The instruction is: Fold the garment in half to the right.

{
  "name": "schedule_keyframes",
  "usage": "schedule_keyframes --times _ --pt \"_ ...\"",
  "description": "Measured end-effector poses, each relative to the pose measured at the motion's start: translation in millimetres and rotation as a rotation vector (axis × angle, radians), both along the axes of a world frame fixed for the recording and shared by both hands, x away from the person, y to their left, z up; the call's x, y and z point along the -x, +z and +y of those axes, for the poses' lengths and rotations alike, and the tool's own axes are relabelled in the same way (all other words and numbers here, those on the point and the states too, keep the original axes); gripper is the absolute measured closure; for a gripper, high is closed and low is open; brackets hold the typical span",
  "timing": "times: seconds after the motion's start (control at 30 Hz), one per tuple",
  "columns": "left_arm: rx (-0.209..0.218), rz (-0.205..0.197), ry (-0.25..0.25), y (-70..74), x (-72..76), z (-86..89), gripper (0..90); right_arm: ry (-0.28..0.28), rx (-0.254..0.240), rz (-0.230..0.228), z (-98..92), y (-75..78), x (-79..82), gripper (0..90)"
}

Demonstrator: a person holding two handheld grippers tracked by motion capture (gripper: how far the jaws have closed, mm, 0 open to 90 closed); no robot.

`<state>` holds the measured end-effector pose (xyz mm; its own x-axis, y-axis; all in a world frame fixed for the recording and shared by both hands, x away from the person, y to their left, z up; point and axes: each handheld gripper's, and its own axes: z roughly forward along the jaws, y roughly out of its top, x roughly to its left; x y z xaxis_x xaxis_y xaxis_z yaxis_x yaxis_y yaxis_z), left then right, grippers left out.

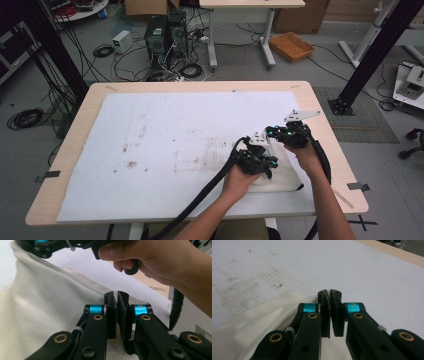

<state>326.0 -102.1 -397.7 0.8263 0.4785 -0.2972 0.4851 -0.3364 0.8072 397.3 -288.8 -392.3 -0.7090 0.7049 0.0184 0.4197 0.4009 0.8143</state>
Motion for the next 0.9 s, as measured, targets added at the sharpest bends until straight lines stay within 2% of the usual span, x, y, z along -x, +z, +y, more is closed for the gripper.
schedule_keyframes --times 0.13,0.3,0.37,0.43,0.5,0.6,0.63,0.73,0.8,0.9 --pt "0.002 0.010 -0.007 -3.8 1.5 -17.4 85.7 -0.017 0.026 -0.001 -11.3 -3.5 3.1 87.4" --pt "-0.025 -0.012 -0.020 -9.5 1.8 -30.0 83.5 -0.051 0.040 0.002 -20.4 -7.7 5.9 86.2" --pt "-0.016 -0.035 -0.016 -9.9 1.6 -28.4 77.8 -0.087 0.038 -0.001 -23.9 -8.5 7.8 83.1" --pt "-0.006 -0.074 0.004 -6.9 1.0 -20.9 65.0 -0.119 0.019 0.007 -29.1 -9.2 9.4 72.6" --pt "0.012 -0.112 0.028 -3.0 0.6 -7.1 57.2 -0.142 0.014 0.007 -34.1 -9.7 13.2 69.2" --pt "0.009 -0.167 0.100 0.1 -1.4 21.9 45.2 -0.168 -0.005 -0.003 -41.2 -9.5 24.1 60.3" --pt "0.001 -0.178 0.124 -0.2 -2.8 32.7 38.6 -0.175 -0.022 -0.003 -43.5 -9.1 29.0 58.0" --pt "0.006 -0.204 0.178 -6.1 -8.0 70.1 30.1 -0.172 -0.054 -0.006 -47.7 -8.9 46.1 54.3" --pt "0.017 -0.211 0.212 -9.9 -9.1 90.2 27.3 -0.162 -0.030 0.013 -45.7 -10.6 59.9 53.5" --pt "0.000 -0.229 0.269 -16.8 -9.0 120.2 27.2 -0.145 0.030 0.036 -39.6 -17.3 82.1 53.5"
